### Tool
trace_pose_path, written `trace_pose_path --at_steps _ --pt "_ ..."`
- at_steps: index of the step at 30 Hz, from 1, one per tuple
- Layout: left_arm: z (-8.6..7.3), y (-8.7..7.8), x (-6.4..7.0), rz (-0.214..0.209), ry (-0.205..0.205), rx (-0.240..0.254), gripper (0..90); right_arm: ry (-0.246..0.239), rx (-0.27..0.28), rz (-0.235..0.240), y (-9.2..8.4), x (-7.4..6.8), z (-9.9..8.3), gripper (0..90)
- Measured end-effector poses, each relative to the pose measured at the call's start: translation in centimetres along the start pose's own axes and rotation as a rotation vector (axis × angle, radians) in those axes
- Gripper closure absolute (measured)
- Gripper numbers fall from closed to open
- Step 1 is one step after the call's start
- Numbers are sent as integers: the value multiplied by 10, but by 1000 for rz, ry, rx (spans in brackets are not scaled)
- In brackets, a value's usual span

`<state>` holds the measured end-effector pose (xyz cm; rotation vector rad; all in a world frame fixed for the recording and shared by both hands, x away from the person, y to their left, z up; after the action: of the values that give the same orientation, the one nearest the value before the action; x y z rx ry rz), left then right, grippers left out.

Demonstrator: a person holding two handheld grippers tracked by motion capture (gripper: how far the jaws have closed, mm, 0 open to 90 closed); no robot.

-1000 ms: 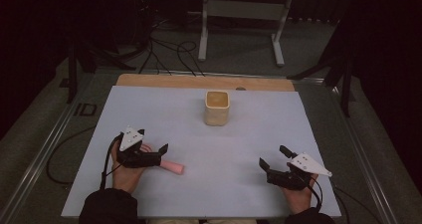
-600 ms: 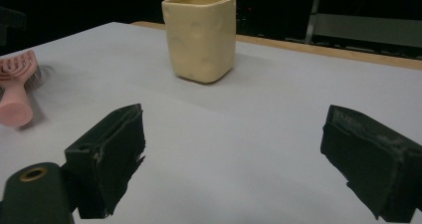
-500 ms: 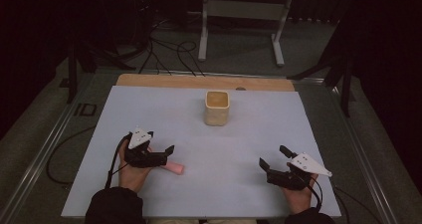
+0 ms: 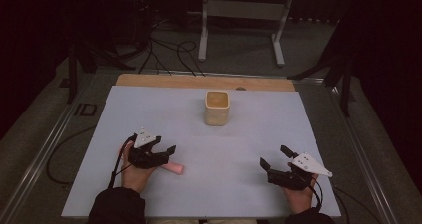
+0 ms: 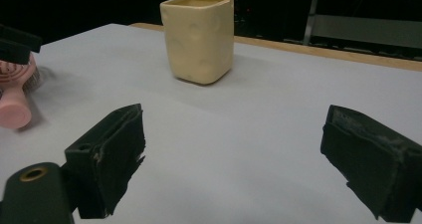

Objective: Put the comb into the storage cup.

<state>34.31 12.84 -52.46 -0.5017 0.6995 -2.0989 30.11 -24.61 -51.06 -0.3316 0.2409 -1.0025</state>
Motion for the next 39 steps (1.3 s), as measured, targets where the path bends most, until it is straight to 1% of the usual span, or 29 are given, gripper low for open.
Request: trace_pose_path --at_steps 2,3,4,7,8,9,10,11,13,14,15,16,17,19,23,28,30,32,34,36,39 --pt "-3 2 1 -4 -5 -16 442 3 0 0 0 0 0 101" --pt "-3 2 1 -4 -5 -16 477 3 0 0 0 0 0 101" --pt "-5 3 1 -4 -5 -24 477 3 0 0 0 0 0 101" --pt "-9 6 3 -21 0 -44 576 2 -1 0 0 0 0 101" --pt "-12 7 3 -28 2 -59 642 1 -1 -1 0 0 0 101" --pt "-12 7 3 -28 2 -59 679 1 -1 -1 0 0 0 101" --pt "-16 7 4 -40 0 -77 717 0 -1 -1 0 0 0 101" --pt "-17 8 4 -45 -5 -83 756 2 -1 -1 0 0 0 101" --pt "-19 8 4 -50 -7 -93 823 2 -1 -1 0 0 0 101" --pt "-21 8 4 -53 -8 -101 823 2 -1 -1 0 0 0 101" --pt "-24 9 4 -56 -11 -112 890 4 1 0 0 0 0 101" --pt "-27 9 4 -63 -13 -127 895 3 1 -1 0 0 0 101" --pt "-27 9 4 -63 -13 -127 897 4 1 -1 0 0 0 101" --pt "-32 8 4 -65 -5 -157 899 5 1 -1 0 0 0 101" --pt "-35 4 4 -71 -11 -166 900 4 1 -2 -1 1 0 101" --pt "-42 -4 0 -69 -15 -182 900 3 0 -3 -1 1 0 102" --pt "-44 -8 -2 -64 -17 -189 900 4 0 -4 -1 1 0 101" --pt "-47 -15 -6 -62 -22 -193 900 3 0 -6 -1 1 0 102" --pt "-48 -18 -7 -62 -25 -193 900 4 0 -6 -1 1 0 102" --pt "-51 -25 -10 -61 -26 -206 900 6 0 -3 -1 1 0 101" --pt "-52 -27 -11 -60 -25 -211 900 7 0 -2 -1 1 0 101"
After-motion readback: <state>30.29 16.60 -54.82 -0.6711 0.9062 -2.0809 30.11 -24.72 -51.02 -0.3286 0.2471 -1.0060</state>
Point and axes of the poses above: each handheld gripper's, and its own axes: y roughly forward along the jaws, z roughly out of its top, x roughly to its right, the point moved 7 cm from there along y, roughly forward along the jaws, and after that the axes turned 5 degrees about -x, right-handed, at the moved point
